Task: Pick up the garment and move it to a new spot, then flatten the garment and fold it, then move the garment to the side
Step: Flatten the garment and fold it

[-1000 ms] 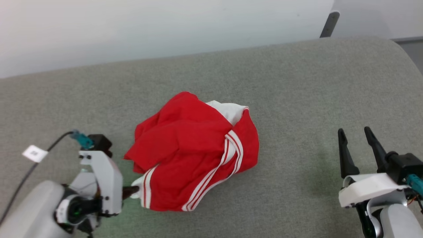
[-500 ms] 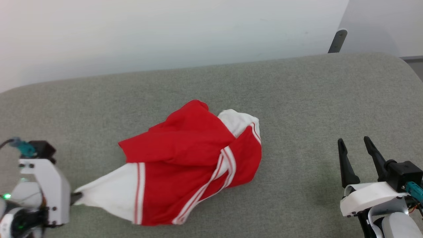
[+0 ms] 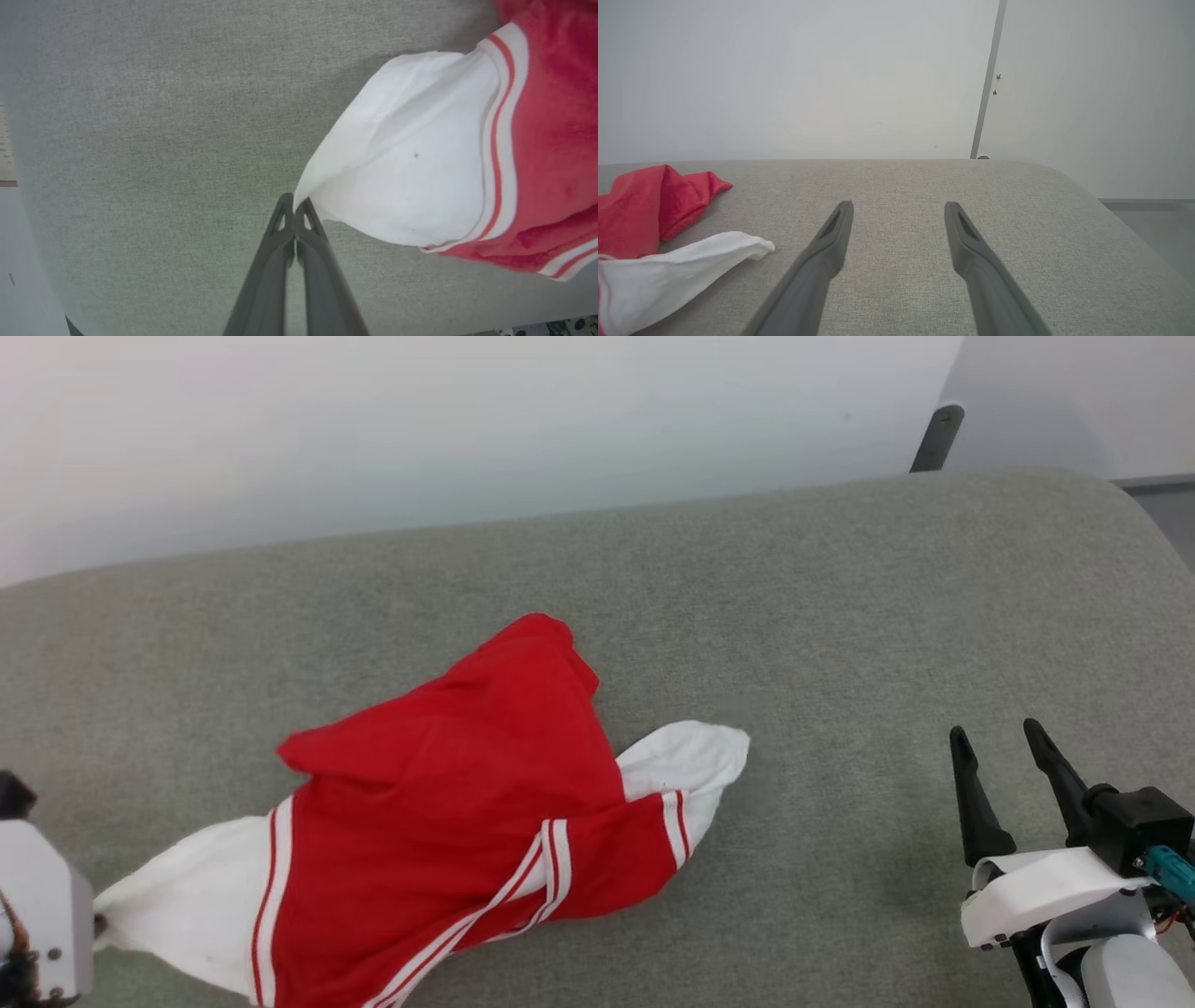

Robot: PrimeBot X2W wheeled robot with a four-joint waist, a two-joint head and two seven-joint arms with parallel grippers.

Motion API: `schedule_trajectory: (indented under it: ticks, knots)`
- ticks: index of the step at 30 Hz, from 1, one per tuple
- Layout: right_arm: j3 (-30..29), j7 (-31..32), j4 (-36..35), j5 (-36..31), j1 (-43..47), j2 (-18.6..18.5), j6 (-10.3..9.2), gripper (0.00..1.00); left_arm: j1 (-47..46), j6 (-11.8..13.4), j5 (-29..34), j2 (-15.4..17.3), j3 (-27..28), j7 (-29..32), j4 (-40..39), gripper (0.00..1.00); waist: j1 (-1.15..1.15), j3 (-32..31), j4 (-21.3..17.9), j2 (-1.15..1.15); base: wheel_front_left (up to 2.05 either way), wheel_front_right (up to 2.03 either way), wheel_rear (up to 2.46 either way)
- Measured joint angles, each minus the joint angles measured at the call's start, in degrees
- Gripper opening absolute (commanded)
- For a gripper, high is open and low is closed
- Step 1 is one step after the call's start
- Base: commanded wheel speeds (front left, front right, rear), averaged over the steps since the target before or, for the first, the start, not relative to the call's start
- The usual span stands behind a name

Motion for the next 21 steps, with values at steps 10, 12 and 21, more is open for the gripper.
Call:
schedule_trajectory:
  ticks: [10,12,21]
  knots:
    - [-0.15,0.34,-0.65,-0.01,-0.02,-0.05,0.00,1.00,0.10,-1.83,-0.59,-5.05,-0.58,-4.47,6.99,0.08,0.00,1.86,-0.80,0.00,0.00,0.00,0.00]
    - [-0.14,0.59,-0.81,-0.03,-0.04,-0.08,0.01,1.00,-0.82,-2.13,-0.58,-5.80,-0.69,-5.04,7.65,0.77,0.00,1.91,-0.55,0.00,0.00,0.00,0.00]
    - [1.02,2.20,-1.42,0.07,-0.07,-0.81,0.01,1.00,-2.97,-2.27,0.10,-6.62,-0.65,-6.79,5.39,1.00,0.00,0.84,2.11,0.00,0.00,0.00,0.00]
